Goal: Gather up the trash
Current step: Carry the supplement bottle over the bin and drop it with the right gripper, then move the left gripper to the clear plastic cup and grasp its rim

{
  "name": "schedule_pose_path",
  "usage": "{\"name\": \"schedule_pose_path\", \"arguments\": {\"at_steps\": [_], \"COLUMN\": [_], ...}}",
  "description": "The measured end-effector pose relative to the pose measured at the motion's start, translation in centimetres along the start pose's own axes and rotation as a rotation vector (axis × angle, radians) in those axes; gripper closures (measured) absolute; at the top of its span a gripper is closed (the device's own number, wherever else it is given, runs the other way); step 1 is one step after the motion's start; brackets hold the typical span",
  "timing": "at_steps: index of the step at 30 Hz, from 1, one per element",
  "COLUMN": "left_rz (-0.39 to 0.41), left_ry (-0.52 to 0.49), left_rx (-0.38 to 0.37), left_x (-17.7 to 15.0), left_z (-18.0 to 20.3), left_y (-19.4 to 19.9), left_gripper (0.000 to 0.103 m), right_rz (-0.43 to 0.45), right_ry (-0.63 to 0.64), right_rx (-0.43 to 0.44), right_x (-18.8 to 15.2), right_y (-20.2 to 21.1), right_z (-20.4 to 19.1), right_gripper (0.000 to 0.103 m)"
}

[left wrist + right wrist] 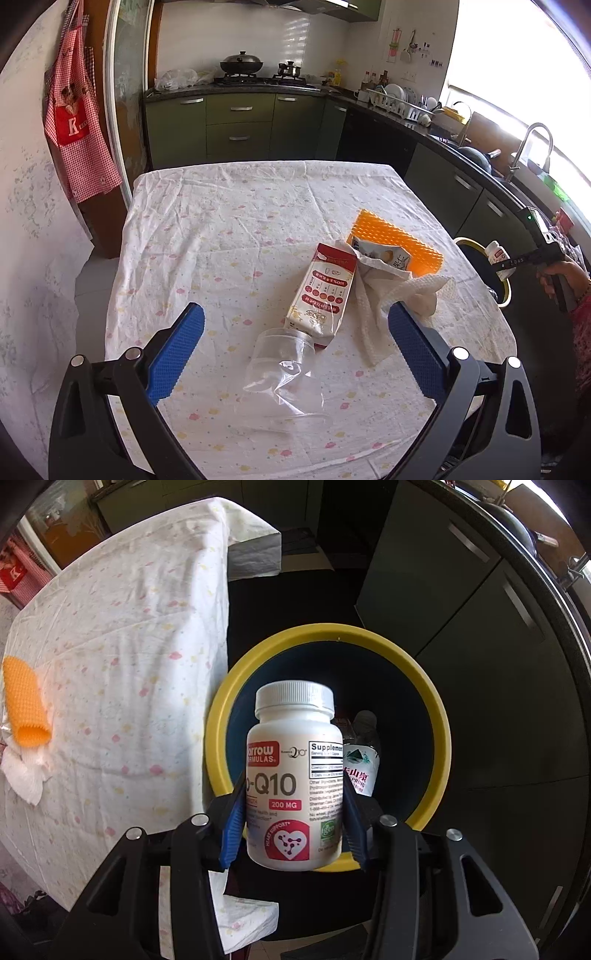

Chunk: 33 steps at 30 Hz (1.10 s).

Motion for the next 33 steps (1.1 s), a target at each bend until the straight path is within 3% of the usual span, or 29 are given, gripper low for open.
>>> {"name": "schedule_pose_path", "arguments": {"at_steps": [2,5,12,18,23,33], "left_rz": [-0.002,-0.005,-0.015,-0.03,-0.079,-0.176], "left_ry": [-0.006,-0.007,-0.02,-0.008,-0.023,-0.107], "left_rx": [0.002,0.0,0.011,0.03,0.048,0.079], "left_x": [0.1,0.1,-0.4,-1.0,-2.3,-6.1], "left_z": [0.2,0.4,0.4,-0.3,-0.1,1.3], "left_y": [0.0,-0.1,0.0,0.1,-0.9,-3.1], "left_gripper": [0.005,0.005,0.005,0.005,0.005,0.005], "right_rz": [0.001,0.021,0.127,0.182,0.196,0.168], "right_ry": [-0.016,-0.051,-0.039,-0.021,0.008,0.095], "right_rx": [0.009,0.018,0.04,0.129,0.214,0.257], "right_x": [0.7,1.8,-0.4,-4.1,-6.2,-7.3], "right_y": [-0.7,-1.2,1.8,2.7,2.6,2.2], "right_z": [0.6,1.7,0.0,-3.3,-6.2,-10.2], "right_gripper": [0.058,0.04,0.04,0.04,0.039,0.037]}}
Point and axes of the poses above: each gripper's, at about its wrist camera, not at the fingertips, and y roughly against the way its jaws point, z to its right, x to its top, the point moved 6 cm from there along -y, roughly the way its jaws point, and after that the axes turned 14 degrees about x, right-handed, at the moved point
